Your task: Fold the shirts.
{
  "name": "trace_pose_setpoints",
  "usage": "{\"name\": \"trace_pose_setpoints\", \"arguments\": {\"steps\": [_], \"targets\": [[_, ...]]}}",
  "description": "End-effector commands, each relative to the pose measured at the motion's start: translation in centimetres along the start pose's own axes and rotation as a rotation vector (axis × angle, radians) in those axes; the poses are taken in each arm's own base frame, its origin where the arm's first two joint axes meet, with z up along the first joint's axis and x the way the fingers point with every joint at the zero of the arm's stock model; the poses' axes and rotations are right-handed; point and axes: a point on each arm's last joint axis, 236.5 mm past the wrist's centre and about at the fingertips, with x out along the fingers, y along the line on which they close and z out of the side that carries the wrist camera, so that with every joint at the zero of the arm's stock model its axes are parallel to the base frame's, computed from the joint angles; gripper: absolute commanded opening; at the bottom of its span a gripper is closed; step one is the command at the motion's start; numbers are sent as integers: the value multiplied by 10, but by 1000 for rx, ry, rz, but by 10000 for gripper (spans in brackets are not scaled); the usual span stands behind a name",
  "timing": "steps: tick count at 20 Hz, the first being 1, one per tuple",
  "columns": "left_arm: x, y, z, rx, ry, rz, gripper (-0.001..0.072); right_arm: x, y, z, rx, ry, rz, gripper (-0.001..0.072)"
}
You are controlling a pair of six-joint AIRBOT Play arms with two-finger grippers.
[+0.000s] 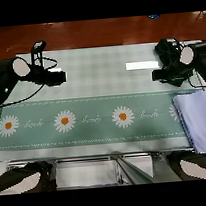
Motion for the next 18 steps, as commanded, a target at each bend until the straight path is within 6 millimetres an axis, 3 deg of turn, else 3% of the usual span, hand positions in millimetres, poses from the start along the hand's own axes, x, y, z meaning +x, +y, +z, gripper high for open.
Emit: {"name": "trace_pose_setpoints", "arguments": {"steps": [1,14,16,18], "targets": [[0,0,0,0,1,0,19,0,0,0,-1,1,0,22],[0,0,0,0,0,0,18,0,1,0,1,1,3,22],[0,0,15,2,-63,-2,18,0,1,2,0,-8,4,22],[-1,-1,27,2,-114,-5,19,-1,-1,21,-10,-88,-4,22]]}}
